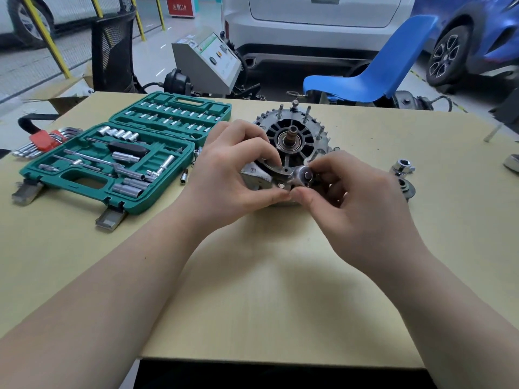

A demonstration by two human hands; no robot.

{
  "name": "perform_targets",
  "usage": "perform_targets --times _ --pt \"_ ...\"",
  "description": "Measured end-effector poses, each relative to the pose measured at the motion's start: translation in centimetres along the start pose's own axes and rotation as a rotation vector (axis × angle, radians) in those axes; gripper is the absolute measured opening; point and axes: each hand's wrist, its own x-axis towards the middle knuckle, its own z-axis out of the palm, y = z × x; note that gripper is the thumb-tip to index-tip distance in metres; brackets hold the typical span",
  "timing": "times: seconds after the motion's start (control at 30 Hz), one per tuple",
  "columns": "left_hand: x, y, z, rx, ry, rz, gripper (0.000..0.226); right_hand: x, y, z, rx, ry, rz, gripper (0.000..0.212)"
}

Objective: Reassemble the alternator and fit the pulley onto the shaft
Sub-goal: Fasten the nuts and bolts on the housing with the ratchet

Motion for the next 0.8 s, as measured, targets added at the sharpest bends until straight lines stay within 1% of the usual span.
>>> perform_targets --times 0.1,0.37,0.43,0.57,0.7,0.8 --pt "0.0 -0.1 0.1 0.058 -0.013 0.014 0.041 0.1 0.4 -0.6 0.033 0.060 0.030 0.023" --pt "0.0 -0.3 0.2 0.081 -0.003 0.050 0.045 -0.6 1.5 -0.4 0.007 0.036 0.072 0.025" --pt "0.0 -0.3 0.1 0.085 -0.001 0.051 0.046 -0.8 2.0 -0.1 0.066 0.017 0.088 0.024" --pt "-0.1 -0.3 0.0 0.087 0.007 0.018 0.057 -0.8 3.0 0.1 0.292 -0.067 0.155 0.019" --pt "-0.1 -0.3 -0.1 0.074 -0.005 0.011 0.065 0.6 3.2 -0.4 0.366 -0.152 0.085 0.017" --pt "-0.1 -0.4 -0.2 0.045 -0.005 -0.001 0.073 1.7 3.0 -0.6 0.312 -0.139 -0.064 0.017"
